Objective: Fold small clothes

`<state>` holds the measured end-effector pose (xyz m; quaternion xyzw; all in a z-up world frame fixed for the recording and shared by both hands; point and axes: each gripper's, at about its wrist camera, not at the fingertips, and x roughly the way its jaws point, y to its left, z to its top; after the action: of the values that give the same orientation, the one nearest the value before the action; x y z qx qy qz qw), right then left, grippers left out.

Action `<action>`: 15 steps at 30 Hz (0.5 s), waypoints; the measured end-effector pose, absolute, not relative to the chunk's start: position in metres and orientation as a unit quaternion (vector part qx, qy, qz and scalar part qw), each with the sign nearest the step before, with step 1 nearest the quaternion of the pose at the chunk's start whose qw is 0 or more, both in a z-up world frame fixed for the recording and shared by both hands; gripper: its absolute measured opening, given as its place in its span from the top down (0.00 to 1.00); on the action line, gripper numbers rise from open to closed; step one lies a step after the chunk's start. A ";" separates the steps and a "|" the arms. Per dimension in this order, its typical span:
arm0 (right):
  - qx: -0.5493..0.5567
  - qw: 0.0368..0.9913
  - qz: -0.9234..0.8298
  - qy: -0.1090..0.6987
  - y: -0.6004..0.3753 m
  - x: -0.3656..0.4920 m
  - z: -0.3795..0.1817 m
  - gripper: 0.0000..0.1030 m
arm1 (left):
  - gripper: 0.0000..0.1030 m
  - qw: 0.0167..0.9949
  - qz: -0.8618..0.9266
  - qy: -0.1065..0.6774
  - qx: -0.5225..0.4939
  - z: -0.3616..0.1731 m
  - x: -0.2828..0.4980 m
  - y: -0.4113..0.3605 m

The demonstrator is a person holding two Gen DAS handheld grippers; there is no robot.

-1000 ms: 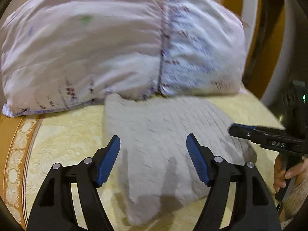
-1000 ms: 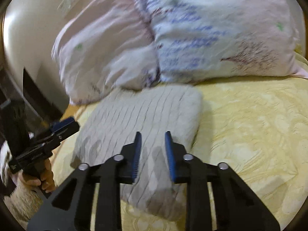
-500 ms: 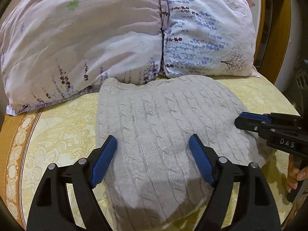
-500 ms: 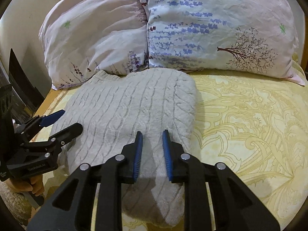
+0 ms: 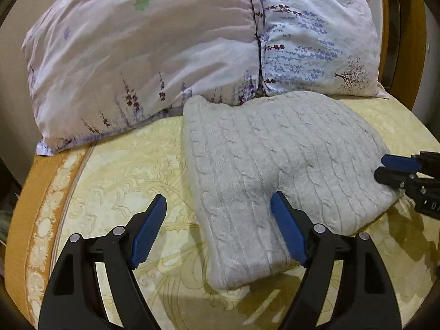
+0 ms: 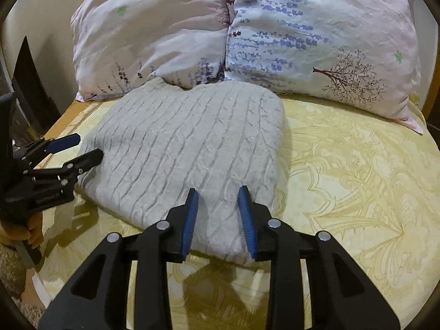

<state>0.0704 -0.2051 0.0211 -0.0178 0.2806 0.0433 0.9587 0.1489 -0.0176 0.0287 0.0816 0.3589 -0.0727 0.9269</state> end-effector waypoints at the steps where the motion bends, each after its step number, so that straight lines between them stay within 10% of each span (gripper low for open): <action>1: -0.013 0.960 0.046 0.275 -0.206 0.066 0.023 0.63 | 0.23 0.928 -0.076 0.357 0.076 0.031 0.145 -0.016; 4: -0.009 0.970 0.033 0.239 -0.207 0.041 0.029 0.28 | 0.19 0.931 -0.084 0.350 0.054 0.037 0.127 -0.003; 8: -0.005 0.977 0.014 0.211 -0.204 0.014 0.030 0.10 | 0.10 0.933 -0.082 0.348 0.022 0.037 0.102 0.014; 15: -0.028 0.969 -0.068 0.234 -0.186 0.013 0.008 0.02 | 0.01 0.921 -0.078 0.381 -0.005 0.019 0.085 0.016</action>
<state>0.0129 -0.1856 0.0079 -0.0284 0.2338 -0.0678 0.9695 0.0849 0.0162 0.0187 -0.0049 0.3815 -0.0784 0.9210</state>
